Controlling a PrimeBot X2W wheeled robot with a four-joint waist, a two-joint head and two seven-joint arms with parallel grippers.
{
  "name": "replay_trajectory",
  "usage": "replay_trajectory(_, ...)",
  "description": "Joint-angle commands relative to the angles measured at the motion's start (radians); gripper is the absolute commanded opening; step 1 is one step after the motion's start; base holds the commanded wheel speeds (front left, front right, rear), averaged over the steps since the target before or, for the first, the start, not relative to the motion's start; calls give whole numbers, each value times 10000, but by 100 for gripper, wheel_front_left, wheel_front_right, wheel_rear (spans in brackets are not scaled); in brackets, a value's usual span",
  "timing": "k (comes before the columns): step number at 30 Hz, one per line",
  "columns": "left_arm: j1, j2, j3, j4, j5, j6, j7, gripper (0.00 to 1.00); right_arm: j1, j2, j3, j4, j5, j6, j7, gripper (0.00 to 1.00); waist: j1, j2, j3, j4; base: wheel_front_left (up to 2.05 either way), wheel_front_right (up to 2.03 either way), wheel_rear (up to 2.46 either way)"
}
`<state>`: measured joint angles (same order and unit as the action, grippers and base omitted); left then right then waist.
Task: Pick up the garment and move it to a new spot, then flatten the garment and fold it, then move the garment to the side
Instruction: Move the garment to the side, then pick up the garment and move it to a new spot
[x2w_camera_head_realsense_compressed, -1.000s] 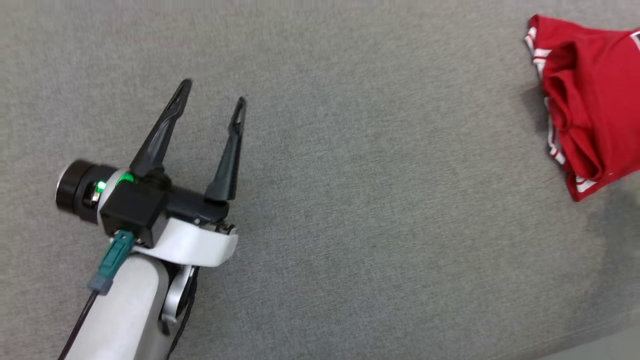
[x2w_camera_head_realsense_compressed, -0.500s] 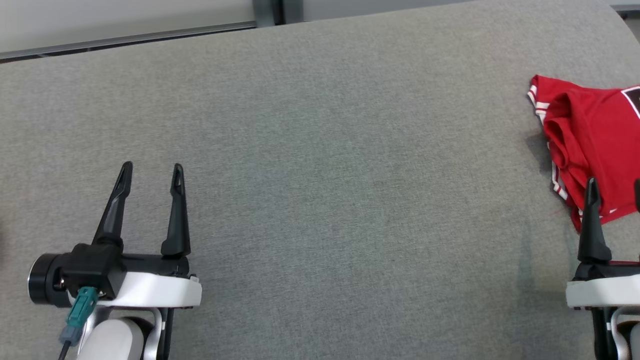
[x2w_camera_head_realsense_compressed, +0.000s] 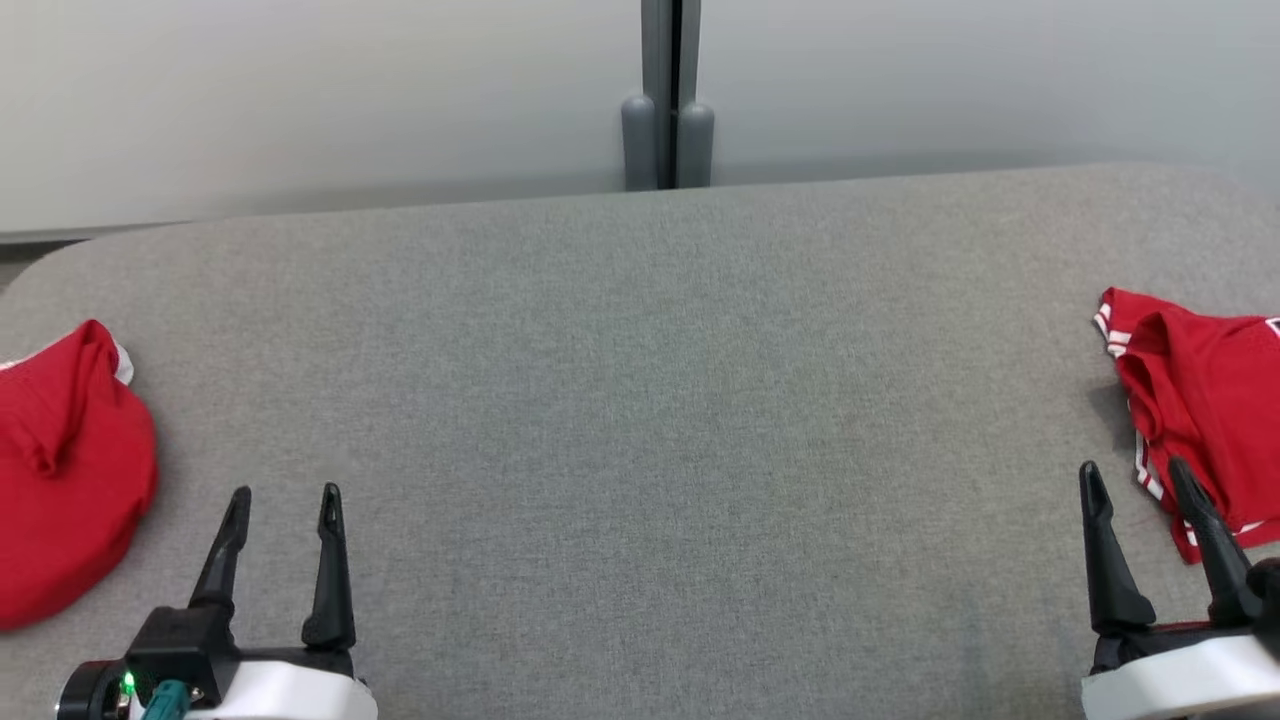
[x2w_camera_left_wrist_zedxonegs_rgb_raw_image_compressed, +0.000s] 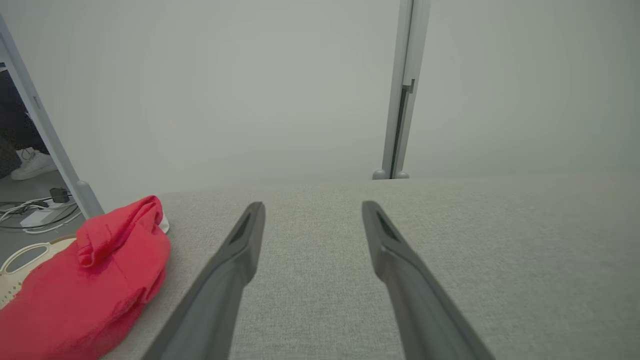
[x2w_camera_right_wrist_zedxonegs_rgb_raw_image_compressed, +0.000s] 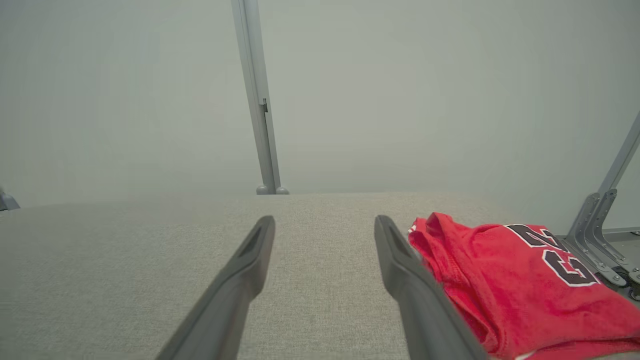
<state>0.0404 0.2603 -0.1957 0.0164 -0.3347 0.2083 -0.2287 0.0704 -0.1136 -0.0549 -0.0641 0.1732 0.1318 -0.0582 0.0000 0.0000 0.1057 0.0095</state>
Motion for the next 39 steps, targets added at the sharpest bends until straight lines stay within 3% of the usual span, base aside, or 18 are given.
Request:
replay_trajectory(1,174,23,-25,68,-35,-47,27,100,273,-70,40,-163,10,-21,121,100,0,0,-680,254,0,0,0)
replay_trajectory(14,1181,267,-177,-44,-80,70,281,100,1450,-14,227,-864,235,-20,788,100,0,0,-1773,166,0,0,0)
replay_trajectory(32,1125,320,-328,-122,-338,-85,395,100,1463,-122,106,-813,341,-18,852,100,0,0,-1925,180,0,0,0)
replay_trajectory(39,563,274,-395,-37,-379,-235,293,100,1396,-178,-78,-1009,356,-18,872,100,0,0,-1643,820,0,0,0)
